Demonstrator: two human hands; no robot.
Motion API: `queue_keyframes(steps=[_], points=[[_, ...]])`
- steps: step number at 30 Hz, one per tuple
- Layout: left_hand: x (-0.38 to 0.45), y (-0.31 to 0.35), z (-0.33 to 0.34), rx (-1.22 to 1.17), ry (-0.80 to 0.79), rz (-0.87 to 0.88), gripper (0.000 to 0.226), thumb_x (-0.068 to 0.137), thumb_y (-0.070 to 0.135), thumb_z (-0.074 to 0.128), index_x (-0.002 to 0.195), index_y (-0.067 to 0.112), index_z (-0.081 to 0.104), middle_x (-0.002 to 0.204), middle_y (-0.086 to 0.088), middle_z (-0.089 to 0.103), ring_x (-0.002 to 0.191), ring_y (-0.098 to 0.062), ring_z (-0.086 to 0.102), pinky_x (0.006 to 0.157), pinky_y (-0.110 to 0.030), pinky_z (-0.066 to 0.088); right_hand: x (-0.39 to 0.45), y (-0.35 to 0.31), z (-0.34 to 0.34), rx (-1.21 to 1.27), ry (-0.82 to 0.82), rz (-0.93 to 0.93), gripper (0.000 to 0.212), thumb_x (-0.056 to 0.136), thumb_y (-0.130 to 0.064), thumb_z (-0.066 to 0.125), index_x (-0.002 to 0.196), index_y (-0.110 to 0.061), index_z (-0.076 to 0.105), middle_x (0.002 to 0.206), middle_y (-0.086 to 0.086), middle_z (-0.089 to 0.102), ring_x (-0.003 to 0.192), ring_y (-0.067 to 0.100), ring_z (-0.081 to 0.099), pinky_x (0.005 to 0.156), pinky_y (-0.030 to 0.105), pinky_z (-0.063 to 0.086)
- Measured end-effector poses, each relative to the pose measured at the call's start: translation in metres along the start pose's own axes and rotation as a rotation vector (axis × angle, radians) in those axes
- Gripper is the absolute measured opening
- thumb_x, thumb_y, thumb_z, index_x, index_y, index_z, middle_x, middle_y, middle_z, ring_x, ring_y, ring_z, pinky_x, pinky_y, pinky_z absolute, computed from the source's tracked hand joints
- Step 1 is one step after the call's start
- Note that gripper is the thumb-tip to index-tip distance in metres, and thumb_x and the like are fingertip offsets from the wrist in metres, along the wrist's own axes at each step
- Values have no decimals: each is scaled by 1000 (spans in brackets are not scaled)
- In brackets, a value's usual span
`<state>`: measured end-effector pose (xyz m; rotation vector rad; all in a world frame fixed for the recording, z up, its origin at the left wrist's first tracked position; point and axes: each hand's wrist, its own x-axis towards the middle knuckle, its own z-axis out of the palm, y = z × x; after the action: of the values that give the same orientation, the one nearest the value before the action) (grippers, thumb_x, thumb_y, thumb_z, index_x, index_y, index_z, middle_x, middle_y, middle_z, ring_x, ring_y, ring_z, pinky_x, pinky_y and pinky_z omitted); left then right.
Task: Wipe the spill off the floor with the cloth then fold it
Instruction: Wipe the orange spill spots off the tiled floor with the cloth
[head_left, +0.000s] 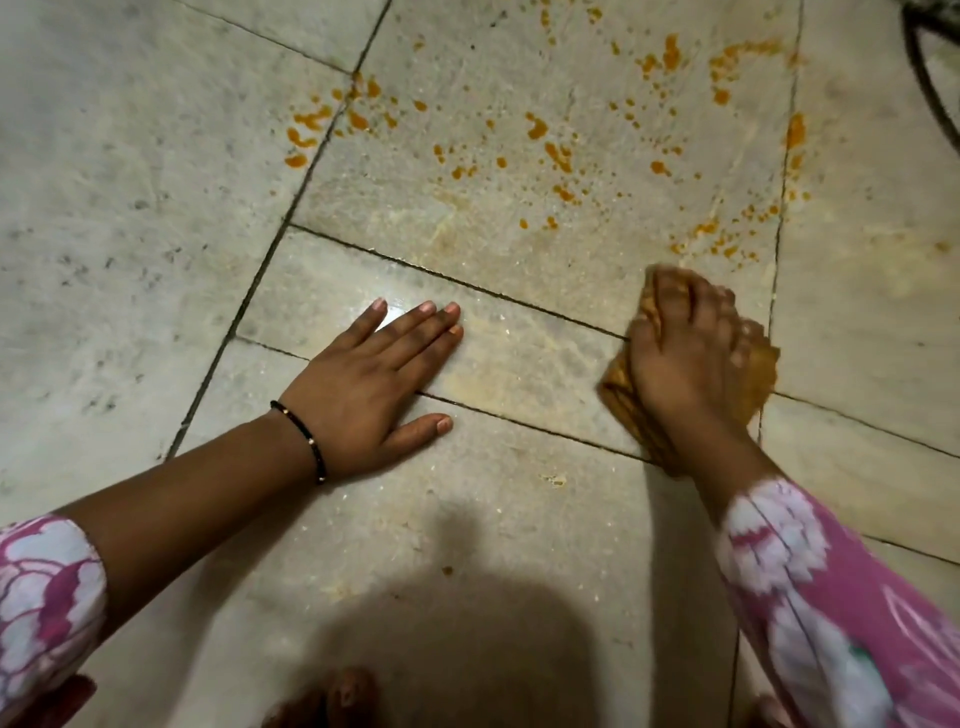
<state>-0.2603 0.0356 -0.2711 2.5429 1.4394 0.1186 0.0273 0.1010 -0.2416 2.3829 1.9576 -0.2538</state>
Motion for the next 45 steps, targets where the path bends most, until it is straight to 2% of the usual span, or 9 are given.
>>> queue_keyframes(steps=[7, 13, 17, 21, 25, 30, 35, 40, 45], points=[[0, -2, 0, 16, -18, 8, 76, 91, 60, 27, 150, 12, 23, 157, -5, 19, 145, -19, 16, 117, -44, 11, -56, -64, 20, -24, -31, -459, 57, 92, -44, 26, 149, -37, 22, 158, 1, 19, 146, 22, 11, 117, 46, 3], [0, -1, 3, -7, 20, 7, 75, 92, 60, 28, 150, 12, 25, 157, -4, 20, 144, -18, 17, 118, -43, 10, -68, 17, 3, -79, -123, -183, 62, 90, -56, 12, 150, -42, 6, 160, -1, 9, 146, 20, 4, 117, 46, -1], [0, -1, 3, -3, 13, 4, 76, 92, 60, 28, 150, 12, 24, 157, -5, 20, 145, -18, 16, 117, -43, 11, 11, -23, -1, 16, -74, -9, 54, 97, -48, 21, 149, -38, 13, 160, 3, 6, 146, 24, -1, 116, 51, -4], [0, -1, 2, -10, 9, 7, 76, 92, 60, 28, 150, 12, 24, 157, -5, 20, 145, -19, 17, 117, -44, 11, 17, -82, 3, 14, -142, -256, 51, 99, -46, 19, 150, -37, 13, 160, 4, 3, 146, 25, -4, 115, 51, -10], [0, -2, 2, -20, 12, 14, 76, 91, 60, 28, 150, 12, 24, 157, -6, 20, 144, -19, 17, 117, -44, 11, -54, -64, 13, -12, -55, -477, 52, 96, -47, 14, 148, -41, 15, 159, -1, 15, 146, 20, 6, 117, 46, -3], [-2, -1, 3, -23, 17, -2, 75, 92, 60, 27, 150, 12, 24, 157, -5, 20, 145, -19, 16, 117, -44, 11, -80, -6, 7, -93, -123, -286, 56, 94, -53, 9, 147, -45, -6, 160, -4, 3, 146, 16, -1, 117, 46, -2], [-3, -1, 1, -72, 68, -5, 83, 89, 65, 32, 150, 9, 19, 159, -6, 12, 147, -20, 8, 118, -42, 11, 13, -64, -1, 74, -93, -186, 48, 100, -46, 20, 147, -44, 17, 160, -5, 8, 146, 18, -2, 116, 49, -6], [-6, -3, -4, -119, 127, -50, 101, 82, 72, 41, 151, 6, 11, 160, -9, 3, 147, -22, 0, 118, -44, 10, 6, -119, 7, 40, -136, -598, 47, 100, -46, 17, 145, -42, 29, 159, -5, 16, 146, 18, 6, 116, 45, -6], [-5, -4, -2, -150, 141, -60, 101, 81, 72, 42, 151, 7, 9, 159, -7, 1, 147, -20, -1, 118, -42, 8, -29, -36, 3, -183, -210, -1037, 51, 96, -49, 18, 147, -41, 23, 159, -4, 18, 146, 18, 10, 116, 47, 4]])
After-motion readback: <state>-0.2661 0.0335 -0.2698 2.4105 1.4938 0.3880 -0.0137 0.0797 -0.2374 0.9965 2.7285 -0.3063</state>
